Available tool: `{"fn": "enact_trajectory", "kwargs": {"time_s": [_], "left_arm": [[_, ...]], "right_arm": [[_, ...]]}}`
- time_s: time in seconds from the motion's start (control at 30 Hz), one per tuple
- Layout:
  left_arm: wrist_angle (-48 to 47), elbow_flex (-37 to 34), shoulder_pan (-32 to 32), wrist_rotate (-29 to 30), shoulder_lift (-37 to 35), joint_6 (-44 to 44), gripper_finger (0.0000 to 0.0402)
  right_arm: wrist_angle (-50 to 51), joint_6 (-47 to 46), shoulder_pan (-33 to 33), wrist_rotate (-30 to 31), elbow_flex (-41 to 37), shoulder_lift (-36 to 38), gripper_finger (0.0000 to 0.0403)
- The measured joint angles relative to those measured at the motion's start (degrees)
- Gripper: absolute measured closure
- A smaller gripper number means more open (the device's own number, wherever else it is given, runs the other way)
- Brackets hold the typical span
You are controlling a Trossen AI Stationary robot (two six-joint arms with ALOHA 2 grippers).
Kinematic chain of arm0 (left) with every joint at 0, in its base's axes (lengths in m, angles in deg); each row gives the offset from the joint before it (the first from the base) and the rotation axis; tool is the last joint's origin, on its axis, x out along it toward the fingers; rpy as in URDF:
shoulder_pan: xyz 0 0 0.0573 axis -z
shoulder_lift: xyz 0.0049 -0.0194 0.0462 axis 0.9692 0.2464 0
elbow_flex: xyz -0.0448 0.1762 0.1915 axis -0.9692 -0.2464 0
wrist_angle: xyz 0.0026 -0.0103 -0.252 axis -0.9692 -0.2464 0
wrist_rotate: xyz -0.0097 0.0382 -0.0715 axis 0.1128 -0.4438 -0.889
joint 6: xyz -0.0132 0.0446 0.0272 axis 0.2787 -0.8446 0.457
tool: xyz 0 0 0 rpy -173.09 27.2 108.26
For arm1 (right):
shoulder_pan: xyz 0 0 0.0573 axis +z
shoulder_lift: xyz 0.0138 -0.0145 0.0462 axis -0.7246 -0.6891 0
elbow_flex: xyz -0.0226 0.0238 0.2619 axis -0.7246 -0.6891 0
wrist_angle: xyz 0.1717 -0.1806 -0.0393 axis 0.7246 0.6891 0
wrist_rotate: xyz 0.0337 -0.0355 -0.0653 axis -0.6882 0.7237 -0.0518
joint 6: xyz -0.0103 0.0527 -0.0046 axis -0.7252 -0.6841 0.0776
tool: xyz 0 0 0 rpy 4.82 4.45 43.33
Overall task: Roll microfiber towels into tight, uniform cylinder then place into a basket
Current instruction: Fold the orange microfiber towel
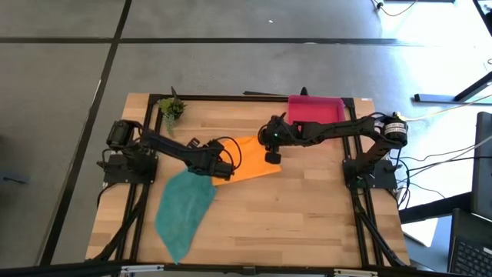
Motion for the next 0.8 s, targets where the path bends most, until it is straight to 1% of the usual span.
{"fn": "enact_trajectory", "kwargs": {"time_s": [0.1,0.23,0.3,0.37,0.5,0.63,0.8], "left_arm": [[-0.2,0.0,-1.0,-0.3,-0.1,-4.3,0.0324],[-1.0,0.4,-2.4,0.5,-0.5,-5.2,0.0326],[-2.5,1.4,-3.3,0.5,-1.2,-6.5,0.0327],[-2.5,3.1,-4.2,-1.1,-1.7,-7.9,0.0326],[-2.2,4.9,-4.8,-6.2,-3.3,-10.9,0.0326],[-1.5,4.9,-3.8,-7.0,-3.6,-11.1,0.033],[-0.5,4.0,-2.1,-12.7,-2.9,-12.0,0.0328]], "right_arm": [[0.3,-0.2,0.0,1.6,0.4,0.0,0.023],[0.4,-0.1,0.0,0.7,1.5,0.0,0.0226],[0.5,-0.1,0.0,-1.1,2.2,0.0,0.0227],[0.8,-0.4,0.0,-3.6,2.8,0.0,0.023],[1.1,-2.7,0.5,-11.4,3.2,0.0,0.0235],[1.5,-5.1,2.2,-18.4,1.4,0.1,0.0239],[-0.1,-10.0,5.3,-19.4,-3.1,-0.5,0.024]]}}
